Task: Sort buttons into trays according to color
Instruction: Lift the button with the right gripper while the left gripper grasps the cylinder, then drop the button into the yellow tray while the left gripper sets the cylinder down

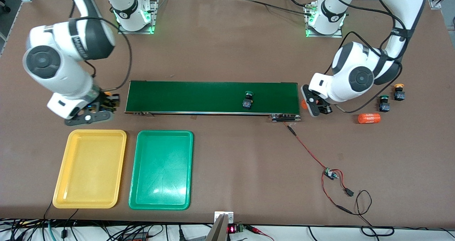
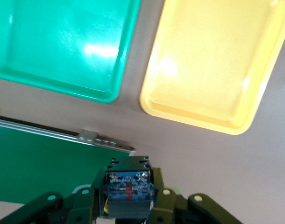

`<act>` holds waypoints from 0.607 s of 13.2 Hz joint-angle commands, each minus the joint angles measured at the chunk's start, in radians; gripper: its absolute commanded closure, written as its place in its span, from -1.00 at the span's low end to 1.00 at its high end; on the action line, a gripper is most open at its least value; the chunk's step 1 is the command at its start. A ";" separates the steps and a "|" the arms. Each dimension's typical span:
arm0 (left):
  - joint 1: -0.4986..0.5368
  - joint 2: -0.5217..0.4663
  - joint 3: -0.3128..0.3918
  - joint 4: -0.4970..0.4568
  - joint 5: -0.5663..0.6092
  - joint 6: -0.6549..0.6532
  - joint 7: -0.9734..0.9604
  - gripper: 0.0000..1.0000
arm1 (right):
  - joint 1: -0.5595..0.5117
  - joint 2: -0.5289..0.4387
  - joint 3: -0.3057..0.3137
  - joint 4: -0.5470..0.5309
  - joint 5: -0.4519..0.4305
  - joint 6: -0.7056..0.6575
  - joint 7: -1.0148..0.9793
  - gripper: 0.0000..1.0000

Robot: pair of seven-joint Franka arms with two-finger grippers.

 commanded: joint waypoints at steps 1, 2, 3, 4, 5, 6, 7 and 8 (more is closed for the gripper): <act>-0.071 0.013 0.003 0.017 0.018 0.021 0.063 1.00 | -0.080 -0.003 0.006 -0.012 0.004 -0.004 -0.146 0.79; -0.089 0.023 0.003 0.017 0.021 0.038 0.071 1.00 | -0.087 0.006 -0.021 -0.010 -0.005 0.008 -0.159 0.78; -0.127 0.023 0.003 0.017 0.025 0.049 0.074 1.00 | -0.088 0.043 -0.056 0.011 -0.022 0.014 -0.159 0.78; -0.147 0.026 0.003 0.017 0.044 0.056 0.074 1.00 | -0.097 0.084 -0.082 0.052 -0.028 0.016 -0.160 0.78; -0.158 0.031 0.003 0.017 0.099 0.058 0.074 1.00 | -0.100 0.132 -0.108 0.088 -0.029 0.022 -0.177 0.77; -0.172 0.031 0.001 0.017 0.157 0.058 0.079 1.00 | -0.100 0.169 -0.136 0.112 -0.029 0.052 -0.191 0.77; -0.175 0.028 -0.002 0.017 0.178 0.058 0.083 1.00 | -0.100 0.208 -0.165 0.132 -0.028 0.094 -0.199 0.77; -0.180 0.030 -0.002 0.016 0.178 0.057 0.082 1.00 | -0.100 0.254 -0.191 0.164 -0.026 0.128 -0.212 0.77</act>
